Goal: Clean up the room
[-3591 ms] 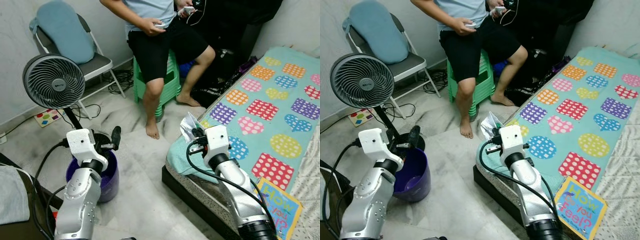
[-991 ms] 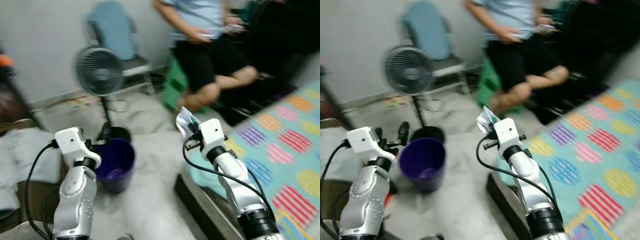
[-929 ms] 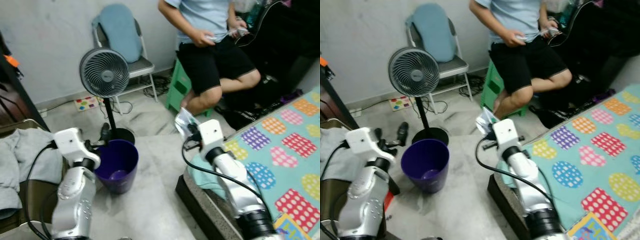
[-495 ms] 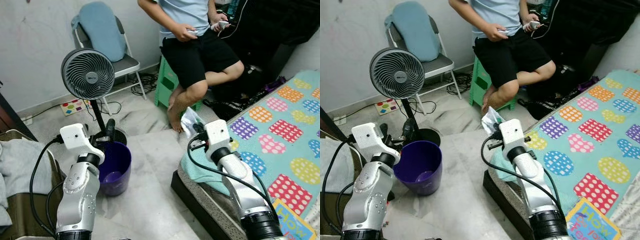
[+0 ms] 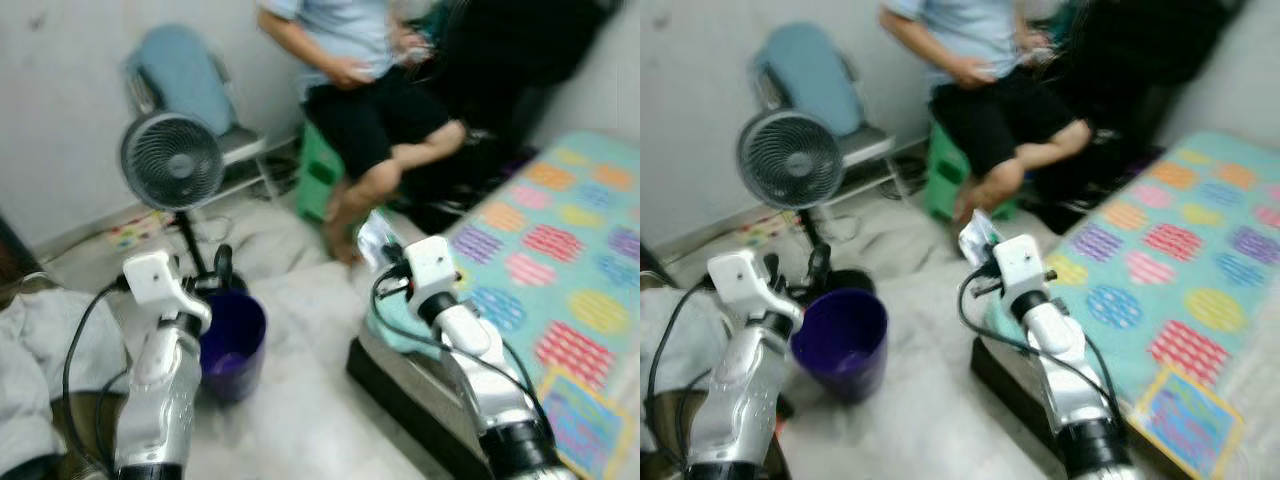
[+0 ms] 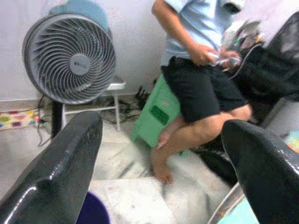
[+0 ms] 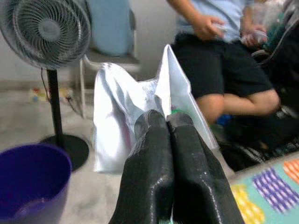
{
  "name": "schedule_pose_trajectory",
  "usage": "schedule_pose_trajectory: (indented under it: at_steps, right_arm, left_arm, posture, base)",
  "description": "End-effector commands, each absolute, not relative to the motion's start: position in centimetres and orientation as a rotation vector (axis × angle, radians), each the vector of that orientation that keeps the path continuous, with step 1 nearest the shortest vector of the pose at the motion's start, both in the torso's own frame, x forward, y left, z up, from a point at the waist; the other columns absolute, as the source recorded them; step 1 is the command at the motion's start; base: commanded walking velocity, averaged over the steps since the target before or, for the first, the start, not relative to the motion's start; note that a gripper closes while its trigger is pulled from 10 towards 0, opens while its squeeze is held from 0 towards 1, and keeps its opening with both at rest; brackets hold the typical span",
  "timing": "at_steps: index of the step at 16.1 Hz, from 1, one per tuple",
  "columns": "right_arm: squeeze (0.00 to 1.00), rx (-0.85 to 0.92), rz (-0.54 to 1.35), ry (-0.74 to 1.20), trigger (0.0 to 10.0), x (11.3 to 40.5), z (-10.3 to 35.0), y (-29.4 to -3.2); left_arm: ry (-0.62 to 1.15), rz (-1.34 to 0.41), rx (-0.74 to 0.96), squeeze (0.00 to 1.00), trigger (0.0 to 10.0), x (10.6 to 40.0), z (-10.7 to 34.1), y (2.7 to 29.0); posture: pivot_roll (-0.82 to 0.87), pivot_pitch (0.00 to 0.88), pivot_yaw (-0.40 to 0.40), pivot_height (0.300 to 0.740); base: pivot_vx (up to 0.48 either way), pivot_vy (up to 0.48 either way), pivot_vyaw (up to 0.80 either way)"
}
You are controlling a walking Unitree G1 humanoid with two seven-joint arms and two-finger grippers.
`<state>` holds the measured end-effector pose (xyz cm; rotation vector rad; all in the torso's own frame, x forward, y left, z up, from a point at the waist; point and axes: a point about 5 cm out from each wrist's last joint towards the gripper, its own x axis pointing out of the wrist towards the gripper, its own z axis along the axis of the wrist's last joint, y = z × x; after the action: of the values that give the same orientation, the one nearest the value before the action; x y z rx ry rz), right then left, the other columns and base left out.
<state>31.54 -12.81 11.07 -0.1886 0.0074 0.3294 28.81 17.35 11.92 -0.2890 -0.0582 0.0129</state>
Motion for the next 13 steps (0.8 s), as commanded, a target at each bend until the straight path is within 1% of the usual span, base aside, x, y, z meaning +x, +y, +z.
schedule_pose_trajectory:
  at_steps: [1,4,5,9,13]
  right_arm:
    - [0.00,-0.187,0.346,-0.020,10.0,31.70,11.70,-12.13]
    - [0.00,-0.197,0.368,-0.038,10.0,31.48,11.83,-11.73]
    - [0.00,-0.197,0.370,-0.039,10.0,31.43,11.81,-11.69]
    - [0.00,-0.194,0.378,-0.040,10.0,31.43,11.77,-11.53]
    - [0.00,-0.199,0.375,-0.031,10.0,31.37,11.58,-11.80]
  left_arm:
    - [-0.069,0.005,-0.268,0.00,10.0,28.72,12.07,17.66]
    - [-0.084,-0.039,-0.276,0.00,10.0,28.70,12.40,17.22]
    - [-0.086,-0.043,-0.275,0.00,10.0,28.65,12.42,17.18]
    - [-0.097,-0.063,-0.281,0.00,10.0,28.49,12.53,17.02]
    - [-0.096,-0.064,-0.285,0.00,10.0,28.47,12.49,16.92]
  posture:
    - [-0.07,0.011,0.002,0.740]
    - [-0.07,0.010,0.005,0.740]
    - [-0.07,0.010,0.004,0.740]
    - [-0.07,0.009,0.001,0.740]
    - [-0.07,0.010,-0.002,0.740]
  base:
    - [0.000,0.000,0.00]
    - [0.000,0.000,0.00]
    - [0.000,0.000,0.43]
    - [0.270,0.000,0.53]
    - [0.260,0.000,0.00]
